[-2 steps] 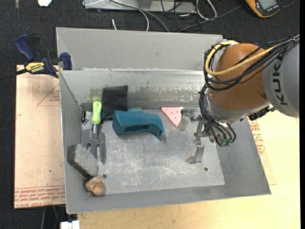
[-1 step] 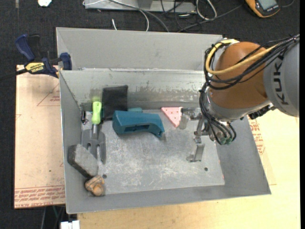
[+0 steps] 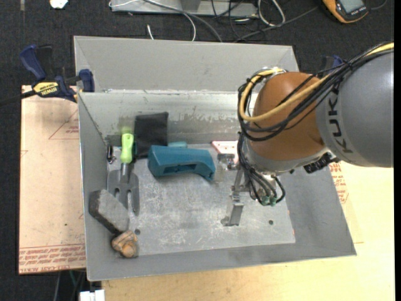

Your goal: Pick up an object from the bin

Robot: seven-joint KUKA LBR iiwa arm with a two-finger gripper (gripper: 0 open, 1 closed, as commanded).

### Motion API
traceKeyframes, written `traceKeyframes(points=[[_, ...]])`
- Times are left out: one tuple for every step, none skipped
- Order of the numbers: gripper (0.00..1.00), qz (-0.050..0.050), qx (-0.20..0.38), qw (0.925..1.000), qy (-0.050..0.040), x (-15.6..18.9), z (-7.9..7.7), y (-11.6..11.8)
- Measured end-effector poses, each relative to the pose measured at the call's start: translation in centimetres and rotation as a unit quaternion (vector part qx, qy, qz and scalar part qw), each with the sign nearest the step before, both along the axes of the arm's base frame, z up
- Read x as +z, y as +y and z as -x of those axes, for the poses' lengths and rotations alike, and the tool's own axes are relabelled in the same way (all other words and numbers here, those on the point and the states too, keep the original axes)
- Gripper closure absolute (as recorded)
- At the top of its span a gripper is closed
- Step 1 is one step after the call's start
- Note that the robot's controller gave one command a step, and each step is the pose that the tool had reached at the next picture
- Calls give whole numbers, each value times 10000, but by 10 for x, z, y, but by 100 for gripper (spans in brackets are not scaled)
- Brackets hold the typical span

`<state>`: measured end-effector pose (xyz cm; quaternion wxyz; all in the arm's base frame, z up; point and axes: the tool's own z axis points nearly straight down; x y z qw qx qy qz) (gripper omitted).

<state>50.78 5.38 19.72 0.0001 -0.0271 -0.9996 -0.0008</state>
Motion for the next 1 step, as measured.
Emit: traceKeyframes(points=[[0,-4,-163,9999,-11,-2,2,21]])
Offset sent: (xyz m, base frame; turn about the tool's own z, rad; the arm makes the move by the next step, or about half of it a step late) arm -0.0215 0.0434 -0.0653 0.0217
